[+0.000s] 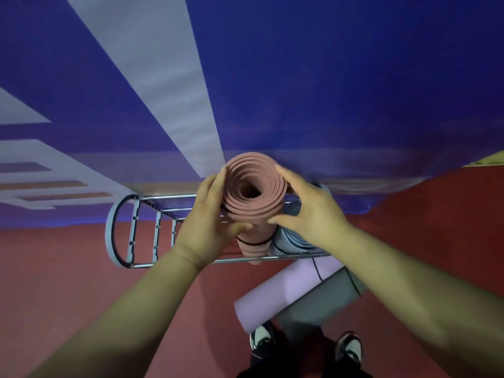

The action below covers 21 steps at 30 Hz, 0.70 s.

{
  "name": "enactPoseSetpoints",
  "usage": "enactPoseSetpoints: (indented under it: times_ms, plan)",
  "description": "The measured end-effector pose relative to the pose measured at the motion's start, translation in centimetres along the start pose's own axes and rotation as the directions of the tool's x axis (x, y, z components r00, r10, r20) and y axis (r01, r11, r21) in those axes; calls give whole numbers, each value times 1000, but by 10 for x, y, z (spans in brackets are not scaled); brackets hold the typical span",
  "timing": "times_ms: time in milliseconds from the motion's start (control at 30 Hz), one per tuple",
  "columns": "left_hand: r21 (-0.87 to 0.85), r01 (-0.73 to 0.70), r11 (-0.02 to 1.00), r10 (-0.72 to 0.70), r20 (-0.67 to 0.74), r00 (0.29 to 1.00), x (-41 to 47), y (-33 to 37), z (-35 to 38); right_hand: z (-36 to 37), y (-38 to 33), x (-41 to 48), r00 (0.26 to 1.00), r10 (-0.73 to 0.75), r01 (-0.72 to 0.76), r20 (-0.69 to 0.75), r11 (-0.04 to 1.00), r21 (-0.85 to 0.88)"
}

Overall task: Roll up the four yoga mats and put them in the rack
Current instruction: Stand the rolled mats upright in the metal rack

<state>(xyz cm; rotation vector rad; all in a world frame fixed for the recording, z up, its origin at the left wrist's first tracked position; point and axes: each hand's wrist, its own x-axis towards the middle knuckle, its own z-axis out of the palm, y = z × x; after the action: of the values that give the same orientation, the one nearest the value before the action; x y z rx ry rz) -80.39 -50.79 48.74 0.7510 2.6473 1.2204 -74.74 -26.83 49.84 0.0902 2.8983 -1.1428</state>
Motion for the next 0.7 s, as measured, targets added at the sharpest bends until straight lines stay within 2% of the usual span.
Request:
enactPoseSetpoints:
  times_ms: [200, 400, 567, 700]
  plan:
    - [11, 23, 1000, -23, 8, 1000, -5, 8, -5, -1, -2, -4, 1000, -17, 17, 16, 1000, 21]
    - [12, -22, 1000, 23, -30, 999, -4, 14, -10, -3, -2, -2, 998, -56, 57, -22, 998, 31]
    - [29, 31, 999, -31, -17, 999, -6, 4, -1, 5, 5, -1, 999, -24, 23, 37, 999, 29]
    - [2, 98, 995, -98, 10, 995, -16, -13, 20, 24, 20, -4, 998, -13, 16, 67, 999, -38]
